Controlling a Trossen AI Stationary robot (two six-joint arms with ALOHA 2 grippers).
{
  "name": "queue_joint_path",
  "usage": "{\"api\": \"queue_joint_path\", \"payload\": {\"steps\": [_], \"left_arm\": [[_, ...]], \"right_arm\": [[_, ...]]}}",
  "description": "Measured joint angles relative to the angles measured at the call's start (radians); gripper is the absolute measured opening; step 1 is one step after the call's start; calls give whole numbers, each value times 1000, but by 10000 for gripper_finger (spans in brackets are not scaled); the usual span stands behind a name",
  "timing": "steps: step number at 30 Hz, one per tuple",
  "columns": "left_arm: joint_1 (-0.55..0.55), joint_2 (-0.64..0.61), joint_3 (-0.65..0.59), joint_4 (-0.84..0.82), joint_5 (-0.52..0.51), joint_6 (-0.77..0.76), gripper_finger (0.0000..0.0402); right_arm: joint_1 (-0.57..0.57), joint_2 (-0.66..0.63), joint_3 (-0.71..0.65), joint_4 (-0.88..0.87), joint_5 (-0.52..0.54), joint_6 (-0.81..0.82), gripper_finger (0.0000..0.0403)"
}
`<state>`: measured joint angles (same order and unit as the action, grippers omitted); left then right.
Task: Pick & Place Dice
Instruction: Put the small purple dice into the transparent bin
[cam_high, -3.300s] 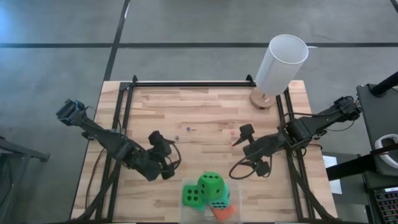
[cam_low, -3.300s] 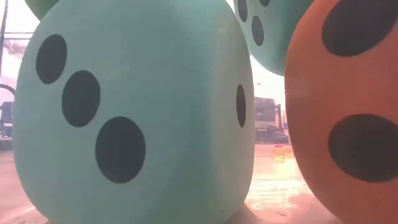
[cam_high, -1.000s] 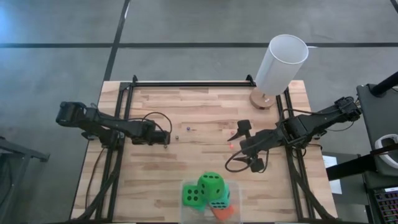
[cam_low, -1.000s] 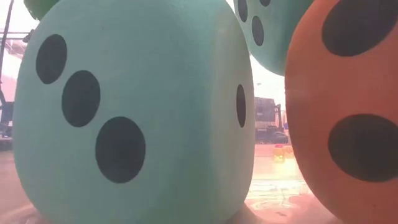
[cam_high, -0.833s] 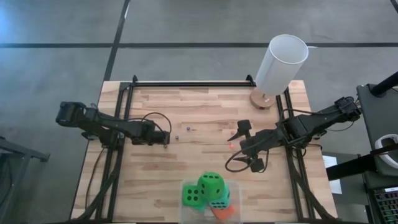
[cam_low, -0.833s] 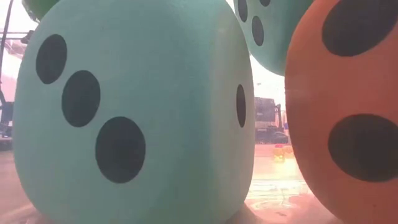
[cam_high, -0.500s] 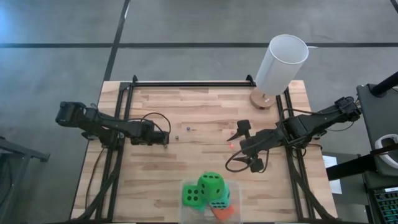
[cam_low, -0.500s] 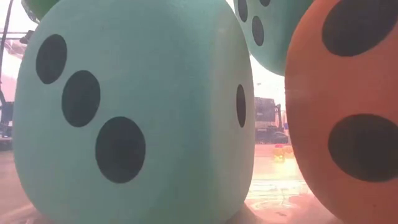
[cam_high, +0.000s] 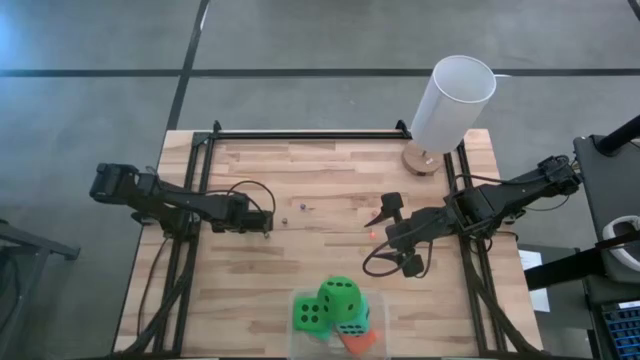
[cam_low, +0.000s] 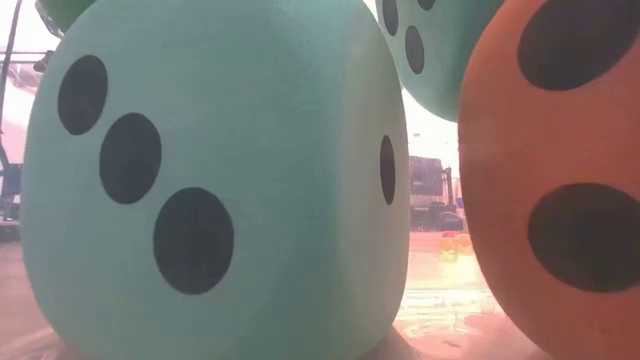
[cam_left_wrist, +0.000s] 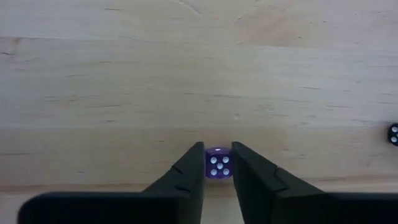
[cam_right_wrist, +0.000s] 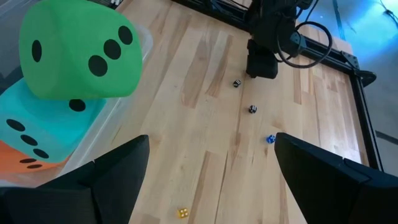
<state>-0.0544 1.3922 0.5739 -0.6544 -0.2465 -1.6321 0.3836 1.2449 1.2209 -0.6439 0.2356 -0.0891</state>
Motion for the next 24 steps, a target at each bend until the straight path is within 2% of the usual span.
{"api": "queue_joint_path", "payload": {"steps": [6,24], "left_arm": [[0,0,1,0,1,0,54],[0,-2,3,-7,4,39,59]], "right_arm": [[0,0,0,0,0,0,343],[0,0,0,-1,1,34,343]]}}
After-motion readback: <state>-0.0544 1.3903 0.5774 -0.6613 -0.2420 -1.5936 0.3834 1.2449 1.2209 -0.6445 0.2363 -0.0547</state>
